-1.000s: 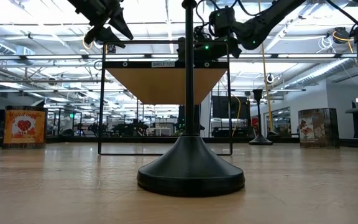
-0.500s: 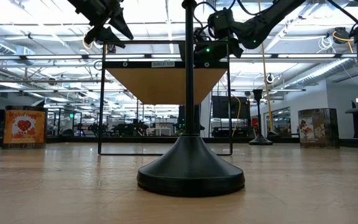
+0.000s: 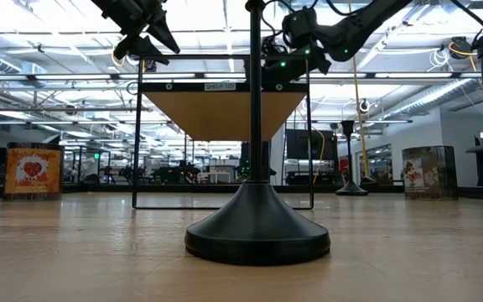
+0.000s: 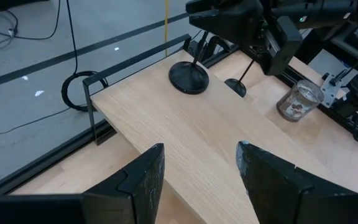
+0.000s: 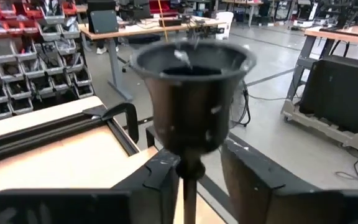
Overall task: Pick & Place candle stick holders
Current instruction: Put the top left black candle holder on the shelf, then put the top black candle holder on the shelf
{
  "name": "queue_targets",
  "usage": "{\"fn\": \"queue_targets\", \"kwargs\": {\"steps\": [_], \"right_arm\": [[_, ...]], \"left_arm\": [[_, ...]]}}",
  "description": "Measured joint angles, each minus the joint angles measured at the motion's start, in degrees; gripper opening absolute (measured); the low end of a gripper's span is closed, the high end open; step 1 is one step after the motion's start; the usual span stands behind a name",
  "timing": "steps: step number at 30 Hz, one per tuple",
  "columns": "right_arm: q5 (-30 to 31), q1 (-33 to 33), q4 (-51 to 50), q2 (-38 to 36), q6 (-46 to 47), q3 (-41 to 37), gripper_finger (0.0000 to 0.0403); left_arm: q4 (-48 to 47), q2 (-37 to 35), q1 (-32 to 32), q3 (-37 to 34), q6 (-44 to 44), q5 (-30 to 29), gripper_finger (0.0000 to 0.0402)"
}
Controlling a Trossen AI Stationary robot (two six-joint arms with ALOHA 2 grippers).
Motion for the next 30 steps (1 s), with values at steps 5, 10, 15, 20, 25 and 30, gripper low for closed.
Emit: {"fn": "queue_targets", "kwargs": {"steps": [5,10,15,20,25,30], "right_arm": [[0.30,0.00,-0.61,-1.49,-0.43,0.00,0.0156],[0.39,0.00,-1.02,-2.37,-2.76,-0.02,0.0192],[0.37,0.00,-0.81,-4.21,-2.82,0.00,0.0220],[0.37,0.00,-2.16,-6.82,-3.21,0.00,0.0237],[0.39,0.00,-4.82,-10.09,-4.11,0.00,0.0240],[0.42,0.00,-5.13,-13.31,-4.76,0.00,0.0239]], "left_arm": [[0.02,0.00,0.00,0.00,0.44,0.00,0.0209],[0.07,0.00,0.00,0.00,0.94,0.00,0.0209],[0.09,0.00,0.00,0.00,1.45,0.00,0.0209],[0.09,0.00,0.00,0.00,1.45,0.00,0.0209],[0.12,0.00,0.00,0.00,1.87,0.00,0.0209],[0.24,0.00,0.00,0.00,2.42,0.00,0.0209]]}}
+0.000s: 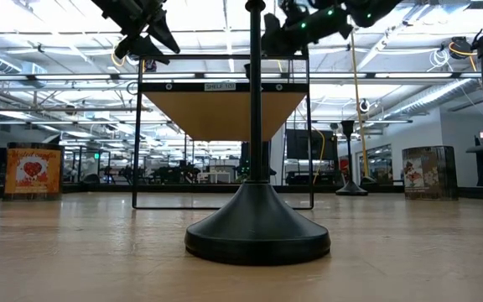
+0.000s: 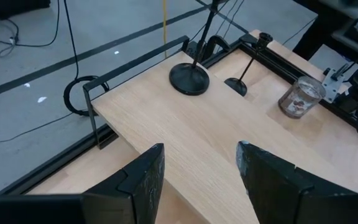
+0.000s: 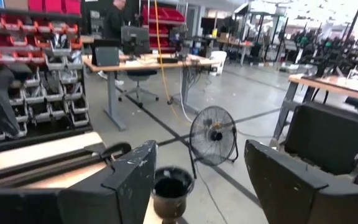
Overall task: Pick & Place candle stick holders
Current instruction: Put the top black candle holder on the shelf
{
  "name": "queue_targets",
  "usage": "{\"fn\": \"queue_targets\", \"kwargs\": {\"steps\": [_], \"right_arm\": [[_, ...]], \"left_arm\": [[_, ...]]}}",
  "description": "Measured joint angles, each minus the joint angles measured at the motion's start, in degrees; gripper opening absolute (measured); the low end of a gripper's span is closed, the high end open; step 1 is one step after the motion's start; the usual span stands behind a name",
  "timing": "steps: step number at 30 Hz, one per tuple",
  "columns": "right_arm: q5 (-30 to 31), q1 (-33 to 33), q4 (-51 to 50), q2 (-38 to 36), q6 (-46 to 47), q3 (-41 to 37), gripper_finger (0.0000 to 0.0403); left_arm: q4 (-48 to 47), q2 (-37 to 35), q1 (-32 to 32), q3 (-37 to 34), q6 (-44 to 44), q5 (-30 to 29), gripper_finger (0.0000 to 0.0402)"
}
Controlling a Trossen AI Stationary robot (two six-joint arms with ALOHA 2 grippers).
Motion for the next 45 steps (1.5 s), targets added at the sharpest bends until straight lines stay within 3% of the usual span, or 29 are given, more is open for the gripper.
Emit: {"fn": "queue_targets", "kwargs": {"steps": [9,17,22,30,39,45], "right_arm": [[-0.17,0.00,-7.45,-7.51,-2.78,0.00,0.0237],[5.82,0.00,-29.07,-16.23,-1.72,0.02,0.0222],[8.94,-0.13,-38.70,-19.95,3.49,0.02,0.0212],[10.13,-1.02,-42.86,-19.79,7.14,0.00,0.0210],[9.74,-7.28,-52.13,-18.73,18.35,0.02,0.0210],[3.57,-11.04,-54.77,-17.31,25.00,0.00,0.0210]], "left_arm": [[0.02,0.02,0.01,0.00,1.64,-0.35,0.0209],[0.65,0.09,0.02,0.00,3.09,-0.37,0.0209],[6.52,0.07,0.02,-2.18,4.01,-0.05,0.0209],[15.90,0.07,0.06,-10.28,2.27,5.72,0.0209],[19.06,-5.00,-3.09,-13.09,0.32,5.70,0.0209],[20.94,-10.91,-7.66,-13.07,1.20,5.68,0.0209]]}}
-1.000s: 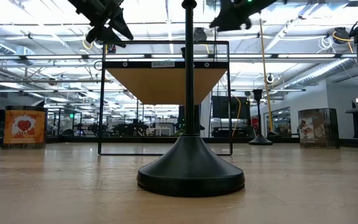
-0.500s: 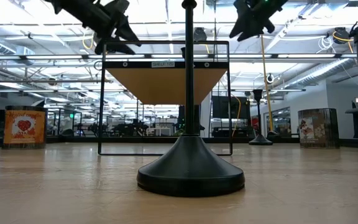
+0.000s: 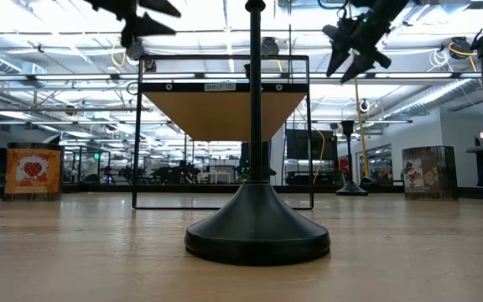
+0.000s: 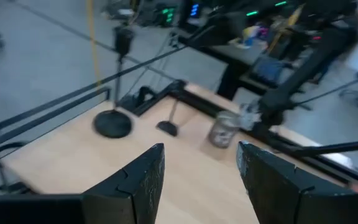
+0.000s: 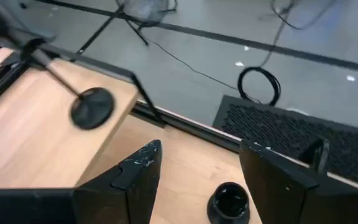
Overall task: Pick & Place candle stick holders
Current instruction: Put the top black candle holder on the shelf
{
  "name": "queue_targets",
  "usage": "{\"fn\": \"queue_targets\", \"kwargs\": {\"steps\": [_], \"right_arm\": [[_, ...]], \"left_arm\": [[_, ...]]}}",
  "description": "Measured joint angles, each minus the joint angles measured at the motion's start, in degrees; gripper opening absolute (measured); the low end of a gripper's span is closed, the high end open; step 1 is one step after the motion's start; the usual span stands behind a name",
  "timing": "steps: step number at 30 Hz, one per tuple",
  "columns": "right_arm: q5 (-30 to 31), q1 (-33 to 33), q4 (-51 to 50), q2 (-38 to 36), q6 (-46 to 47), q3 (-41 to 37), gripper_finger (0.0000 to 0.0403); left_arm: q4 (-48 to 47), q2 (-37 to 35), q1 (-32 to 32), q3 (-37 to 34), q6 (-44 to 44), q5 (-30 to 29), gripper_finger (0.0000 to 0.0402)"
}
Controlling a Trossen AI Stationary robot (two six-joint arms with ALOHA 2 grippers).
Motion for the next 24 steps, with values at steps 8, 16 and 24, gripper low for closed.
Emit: {"fn": "queue_targets", "kwargs": {"steps": [8,16,24], "right_arm": [[-2.77,-3.38,-2.28,5.43,4.37,0.00,0.0210],[-5.56,-5.28,-6.20,7.50,6.12,0.00,0.0210],[-5.29,-5.31,-10.73,7.47,6.09,0.00,0.0210]], "left_arm": [[-0.53,-3.07,-7.73,0.00,0.83,-3.67,0.0209],[-1.73,-3.66,-15.77,-1.79,-1.26,-13.56,0.0209],[6.05,-8.89,-17.75,-11.30,-4.53,-17.05,0.0209]]}}
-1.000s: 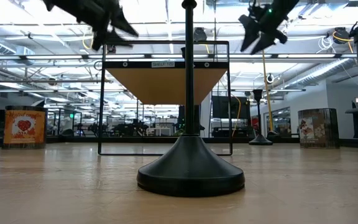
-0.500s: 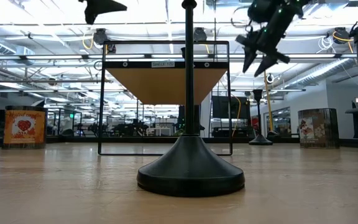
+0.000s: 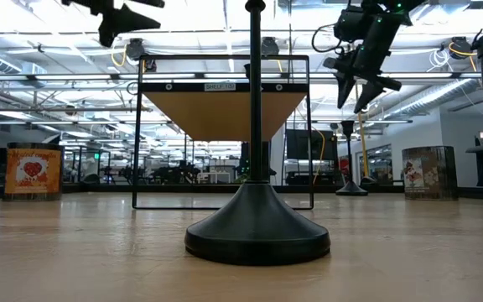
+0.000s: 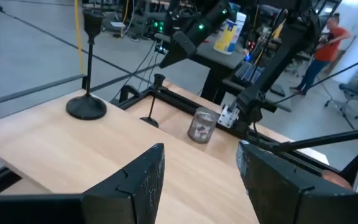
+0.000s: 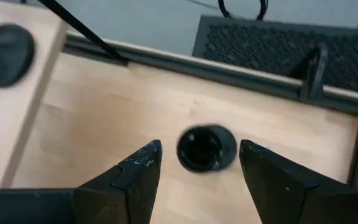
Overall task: Pick & Place candle stick holders
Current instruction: Put the top black candle holder on the shelf
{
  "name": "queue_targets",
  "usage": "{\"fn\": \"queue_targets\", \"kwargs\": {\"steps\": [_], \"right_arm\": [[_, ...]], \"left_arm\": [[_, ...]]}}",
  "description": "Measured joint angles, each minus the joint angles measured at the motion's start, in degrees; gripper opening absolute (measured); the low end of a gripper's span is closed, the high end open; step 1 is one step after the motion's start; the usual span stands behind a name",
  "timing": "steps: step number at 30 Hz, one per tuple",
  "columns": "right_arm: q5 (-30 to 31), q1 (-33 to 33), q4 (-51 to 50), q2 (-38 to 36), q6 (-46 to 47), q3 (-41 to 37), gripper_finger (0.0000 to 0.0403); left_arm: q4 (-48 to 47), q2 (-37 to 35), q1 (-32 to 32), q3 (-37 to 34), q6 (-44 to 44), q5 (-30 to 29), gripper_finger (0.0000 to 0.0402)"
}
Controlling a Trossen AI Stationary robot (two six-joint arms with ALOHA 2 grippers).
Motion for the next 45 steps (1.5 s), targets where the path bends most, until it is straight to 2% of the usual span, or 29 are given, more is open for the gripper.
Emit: {"fn": "queue_targets", "kwargs": {"steps": [5,14,32,37,45], "right_arm": [[1.40,-0.58,-2.61,0.00,1.07,0.00,0.0210],[1.40,-1.75,-2.66,0.36,1.14,0.02,0.0210],[1.23,-1.73,-2.06,7.86,1.21,0.04,0.0208],[1.11,-1.73,-1.80,8.96,1.28,0.21,0.0177],[1.63,-1.70,-0.94,9.18,1.30,0.20,0.0080]], "left_arm": [[0.51,-2.66,0.00,-2.60,0.01,-0.13,0.0209],[0.38,-2.99,0.00,-4.52,-1.77,-2.50,0.0209],[-0.11,-3.08,-0.02,-4.52,-2.77,-2.43,0.0209],[-0.41,-3.08,-0.01,-4.52,-2.78,-2.43,0.0209],[-2.82,-3.08,-0.01,-4.52,-4.34,-2.49,0.0209]]}}
